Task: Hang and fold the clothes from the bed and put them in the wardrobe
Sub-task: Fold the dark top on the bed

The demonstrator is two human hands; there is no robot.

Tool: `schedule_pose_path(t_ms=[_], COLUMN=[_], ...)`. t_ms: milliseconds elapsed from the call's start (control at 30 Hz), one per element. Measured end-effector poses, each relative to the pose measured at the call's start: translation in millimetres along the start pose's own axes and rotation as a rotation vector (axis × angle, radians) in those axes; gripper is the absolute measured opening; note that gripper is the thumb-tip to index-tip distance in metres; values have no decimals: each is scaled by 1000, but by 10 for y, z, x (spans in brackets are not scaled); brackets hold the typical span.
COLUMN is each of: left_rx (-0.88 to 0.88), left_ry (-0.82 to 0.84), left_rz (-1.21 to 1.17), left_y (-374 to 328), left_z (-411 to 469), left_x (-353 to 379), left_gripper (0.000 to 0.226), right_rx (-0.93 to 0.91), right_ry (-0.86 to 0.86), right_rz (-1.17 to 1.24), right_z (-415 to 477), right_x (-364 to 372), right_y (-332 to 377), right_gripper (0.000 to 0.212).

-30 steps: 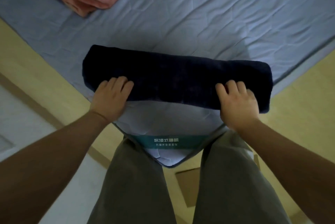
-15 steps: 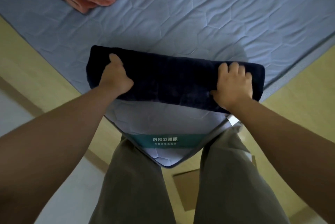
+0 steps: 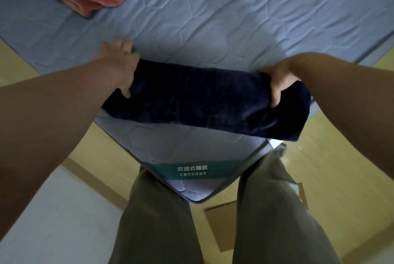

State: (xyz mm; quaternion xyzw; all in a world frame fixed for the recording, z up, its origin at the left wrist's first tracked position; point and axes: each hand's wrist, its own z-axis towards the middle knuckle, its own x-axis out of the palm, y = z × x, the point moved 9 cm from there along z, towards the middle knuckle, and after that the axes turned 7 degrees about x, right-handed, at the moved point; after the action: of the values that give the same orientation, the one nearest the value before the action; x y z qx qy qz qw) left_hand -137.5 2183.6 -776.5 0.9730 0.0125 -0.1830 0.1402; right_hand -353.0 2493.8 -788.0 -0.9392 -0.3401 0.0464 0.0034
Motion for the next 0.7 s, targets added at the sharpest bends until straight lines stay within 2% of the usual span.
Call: schedule_pose_path(t_ms=[67, 133, 333, 400, 467, 567, 700], left_rx=[105, 136, 184, 195, 175, 89, -57], left_ry=[103, 136, -43, -109, -207, -459, -946], left_rz=[-68, -135, -290, -328, -386, -455, -383], left_y=[-78, -105, -46, 48, 223, 520, 734], left_z=[55, 69, 26, -143, -368, -747, -1164], left_x=[31, 26, -6, 2, -57, -268, -366], left_gripper=[121, 110, 48, 36, 32, 42, 65], right_rx=[-2, 3, -2, -23, -24, -23, -81], right_ry=[-74, -123, -117, -122, -208, -550, -1240], right_rz=[-22, -2, -22, -38, -69, -127, -124], right_z=[68, 115, 85, -68, -307, -746, -1249], right_x=[7, 23, 26, -60, -258, -753, -1084], right_y=[-12, 3, 3, 9, -4, -30, -62], right_gripper=[95, 98, 101, 98, 91, 69, 61])
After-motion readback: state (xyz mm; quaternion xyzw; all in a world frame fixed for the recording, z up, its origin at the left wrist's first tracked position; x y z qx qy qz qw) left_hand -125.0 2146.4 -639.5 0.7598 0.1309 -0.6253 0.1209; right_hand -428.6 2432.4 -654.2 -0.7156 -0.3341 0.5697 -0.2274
